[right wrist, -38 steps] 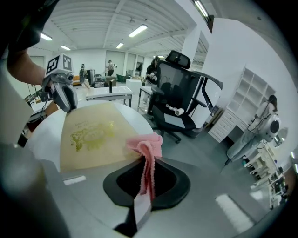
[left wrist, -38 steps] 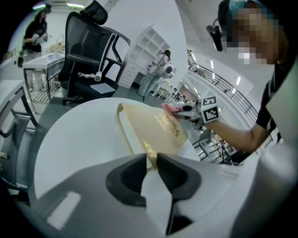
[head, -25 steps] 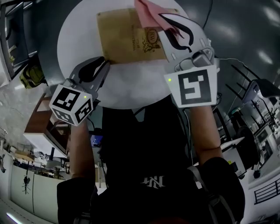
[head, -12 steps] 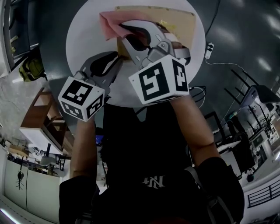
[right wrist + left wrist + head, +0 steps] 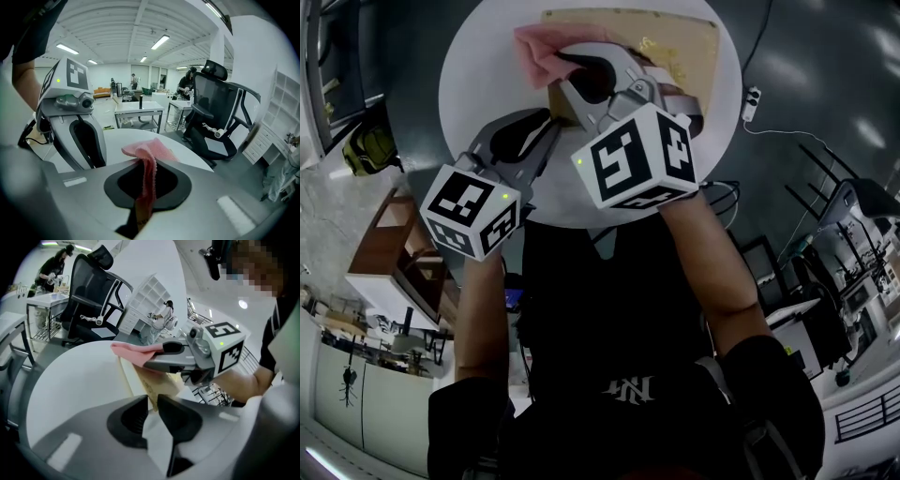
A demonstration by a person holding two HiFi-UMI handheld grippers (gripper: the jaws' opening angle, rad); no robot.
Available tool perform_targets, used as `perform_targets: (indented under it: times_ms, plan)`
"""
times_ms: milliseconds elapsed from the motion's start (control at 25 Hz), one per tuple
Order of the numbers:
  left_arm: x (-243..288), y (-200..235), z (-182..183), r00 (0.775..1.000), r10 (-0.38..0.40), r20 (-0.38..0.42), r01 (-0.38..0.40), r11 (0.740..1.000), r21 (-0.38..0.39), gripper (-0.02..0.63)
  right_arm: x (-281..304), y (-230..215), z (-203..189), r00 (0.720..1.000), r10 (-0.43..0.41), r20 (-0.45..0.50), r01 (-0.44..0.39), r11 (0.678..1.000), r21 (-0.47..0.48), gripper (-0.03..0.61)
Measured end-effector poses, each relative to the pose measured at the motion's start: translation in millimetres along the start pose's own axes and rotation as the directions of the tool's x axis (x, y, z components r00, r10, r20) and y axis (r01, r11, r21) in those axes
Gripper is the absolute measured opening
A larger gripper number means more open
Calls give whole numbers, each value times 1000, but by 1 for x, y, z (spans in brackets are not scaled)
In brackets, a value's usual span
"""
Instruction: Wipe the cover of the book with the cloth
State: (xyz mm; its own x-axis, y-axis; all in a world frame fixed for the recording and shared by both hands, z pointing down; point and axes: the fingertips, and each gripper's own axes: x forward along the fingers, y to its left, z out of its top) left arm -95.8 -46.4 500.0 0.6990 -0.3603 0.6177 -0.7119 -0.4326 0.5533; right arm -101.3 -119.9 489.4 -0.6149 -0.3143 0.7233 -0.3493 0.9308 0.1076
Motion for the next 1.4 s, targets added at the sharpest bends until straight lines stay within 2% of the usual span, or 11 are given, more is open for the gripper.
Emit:
perform_targets:
  times_ms: [920,1400]
  plan:
    - [1,-2,1,999,40,-36,-40,999,19,69,-72,-59,-85,990,-126,-57,130,988,78,14]
    - [0,-1,1,998,50,-37,-49,999,16,69,-109,-95,-132,969,-216,-123,230,966,116,14]
